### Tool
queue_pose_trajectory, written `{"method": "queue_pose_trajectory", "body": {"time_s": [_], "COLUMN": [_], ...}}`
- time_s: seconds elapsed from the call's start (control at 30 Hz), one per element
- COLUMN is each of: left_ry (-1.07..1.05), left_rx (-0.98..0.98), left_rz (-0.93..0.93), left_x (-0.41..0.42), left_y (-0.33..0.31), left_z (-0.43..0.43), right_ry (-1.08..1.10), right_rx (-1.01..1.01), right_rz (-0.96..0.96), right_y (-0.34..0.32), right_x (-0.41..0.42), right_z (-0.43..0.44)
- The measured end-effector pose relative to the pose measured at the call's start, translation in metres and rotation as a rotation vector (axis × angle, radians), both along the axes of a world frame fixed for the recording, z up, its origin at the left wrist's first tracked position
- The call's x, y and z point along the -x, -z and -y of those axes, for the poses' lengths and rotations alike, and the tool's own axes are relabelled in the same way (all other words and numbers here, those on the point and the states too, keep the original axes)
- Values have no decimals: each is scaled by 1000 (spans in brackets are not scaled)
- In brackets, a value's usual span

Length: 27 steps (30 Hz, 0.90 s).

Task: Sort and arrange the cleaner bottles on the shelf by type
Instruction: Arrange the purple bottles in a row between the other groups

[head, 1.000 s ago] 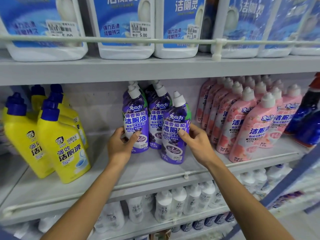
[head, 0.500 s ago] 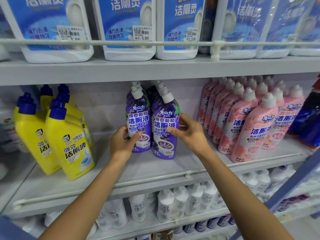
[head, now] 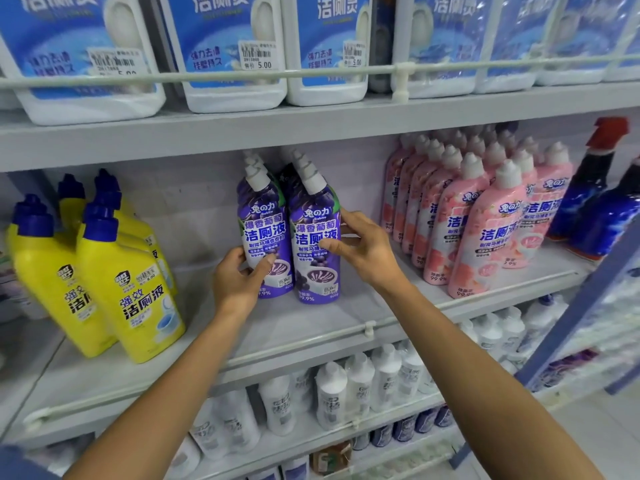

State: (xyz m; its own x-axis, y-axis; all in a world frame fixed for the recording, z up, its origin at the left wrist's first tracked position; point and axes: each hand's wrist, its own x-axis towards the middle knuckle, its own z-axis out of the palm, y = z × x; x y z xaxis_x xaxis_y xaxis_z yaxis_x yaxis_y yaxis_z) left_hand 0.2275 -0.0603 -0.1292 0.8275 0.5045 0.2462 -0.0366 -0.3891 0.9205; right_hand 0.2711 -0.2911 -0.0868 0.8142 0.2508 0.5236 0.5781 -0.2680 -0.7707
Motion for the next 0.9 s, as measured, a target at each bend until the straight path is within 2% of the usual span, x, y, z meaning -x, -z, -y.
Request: {"method": "queue_pose_trajectory", "body": {"time_s": [0.2, 0.37, 0.5, 0.67, 0.73, 0.83, 0.9], "left_ry": [35, -1, 22, 31, 36, 2, -37], "left_rx": [16, -19, -137, -189, -185, -161, -145], "left_rz": [15, 264, 251, 223, 217, 255, 348], "left_x": [-2, -1, -10, -11, -11, -10, -12], "left_y": [1, -39, -56, -54, -56, -64, -75], "left_z": [-8, -6, -10, -16, -18, -15, -12], "right_ry": [30, 29, 3, -30, -69, -32, -56], "right_rx": [8, -121, -18, 3, -50, -262, -213], "right_rz": [47, 28, 42, 83, 52, 66, 19], "right_y": [1, -33, -45, -42, -43, -50, -58], "right_x": [3, -5, -20, -30, -35, -54, -71], "right_z": [-1, -6, -9, -6, -4, -1, -2]}}
